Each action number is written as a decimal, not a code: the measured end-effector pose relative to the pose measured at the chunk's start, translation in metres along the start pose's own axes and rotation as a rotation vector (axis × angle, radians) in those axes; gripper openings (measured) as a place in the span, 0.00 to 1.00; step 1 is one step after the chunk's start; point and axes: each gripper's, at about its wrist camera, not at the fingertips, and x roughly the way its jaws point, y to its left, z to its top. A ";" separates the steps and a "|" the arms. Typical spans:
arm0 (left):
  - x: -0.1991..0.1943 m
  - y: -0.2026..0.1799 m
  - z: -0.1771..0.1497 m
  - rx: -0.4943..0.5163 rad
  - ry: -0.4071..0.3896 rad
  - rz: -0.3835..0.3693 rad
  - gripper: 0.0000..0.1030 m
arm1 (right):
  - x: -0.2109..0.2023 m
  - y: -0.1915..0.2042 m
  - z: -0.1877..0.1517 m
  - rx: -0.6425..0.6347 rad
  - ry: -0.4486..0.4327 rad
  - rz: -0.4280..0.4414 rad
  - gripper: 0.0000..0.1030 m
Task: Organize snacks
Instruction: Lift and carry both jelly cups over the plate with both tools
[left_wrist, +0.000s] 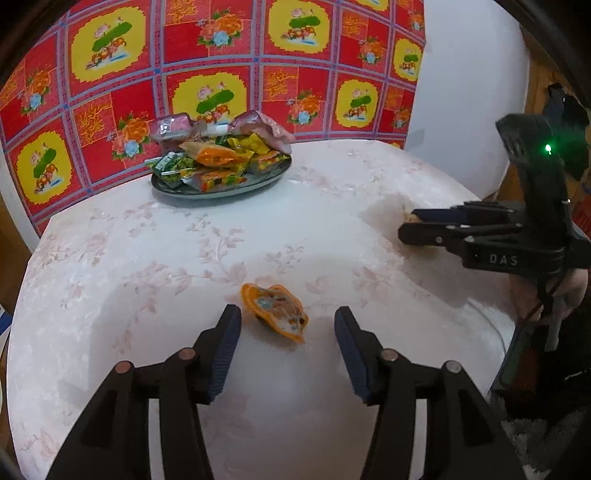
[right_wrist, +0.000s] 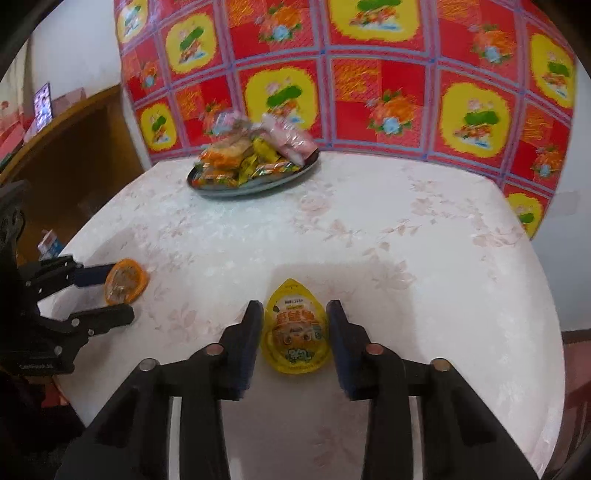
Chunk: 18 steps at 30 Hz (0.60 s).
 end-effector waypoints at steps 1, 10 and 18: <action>0.000 -0.001 0.000 0.004 0.003 0.005 0.54 | 0.000 0.001 0.001 -0.011 0.000 0.002 0.35; 0.004 0.000 -0.001 -0.004 0.009 0.019 0.54 | 0.000 0.019 0.000 -0.067 0.009 -0.007 0.36; 0.009 -0.003 0.005 -0.019 0.036 0.054 0.54 | 0.002 0.021 -0.002 -0.074 -0.002 0.017 0.36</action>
